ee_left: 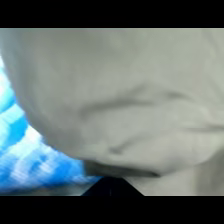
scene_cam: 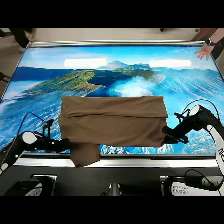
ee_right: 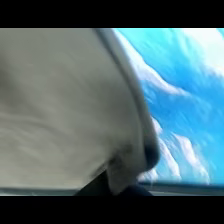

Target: Fold the shirts.

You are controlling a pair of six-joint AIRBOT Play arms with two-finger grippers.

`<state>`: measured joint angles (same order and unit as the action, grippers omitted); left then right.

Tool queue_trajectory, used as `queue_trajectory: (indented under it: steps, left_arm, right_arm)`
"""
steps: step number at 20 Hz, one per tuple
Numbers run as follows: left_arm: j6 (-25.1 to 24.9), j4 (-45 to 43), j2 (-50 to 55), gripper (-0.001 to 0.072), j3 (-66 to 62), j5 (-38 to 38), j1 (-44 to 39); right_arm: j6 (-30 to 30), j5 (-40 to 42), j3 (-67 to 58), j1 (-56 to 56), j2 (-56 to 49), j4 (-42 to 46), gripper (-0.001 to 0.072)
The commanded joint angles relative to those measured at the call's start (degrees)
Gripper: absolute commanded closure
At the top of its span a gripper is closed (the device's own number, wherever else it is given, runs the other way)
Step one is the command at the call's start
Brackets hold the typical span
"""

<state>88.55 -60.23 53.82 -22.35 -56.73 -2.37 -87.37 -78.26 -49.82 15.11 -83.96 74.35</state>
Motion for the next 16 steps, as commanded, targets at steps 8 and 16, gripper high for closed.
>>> queue_trajectory:
  steps: [8, 16]
  left_arm:
    - [-1.86, -4.52, 10.14, 0.0686, -32.57, 1.40, 2.34]
    - [-1.01, -3.82, 42.36, 0.0678, -59.10, -4.81, 2.97]
  right_arm:
    - [0.81, 10.84, -26.73, -4.98, -1.95, -4.44, 0.0693]
    - [-7.48, 10.58, -40.57, -7.67, -21.99, -2.14, 0.0690]
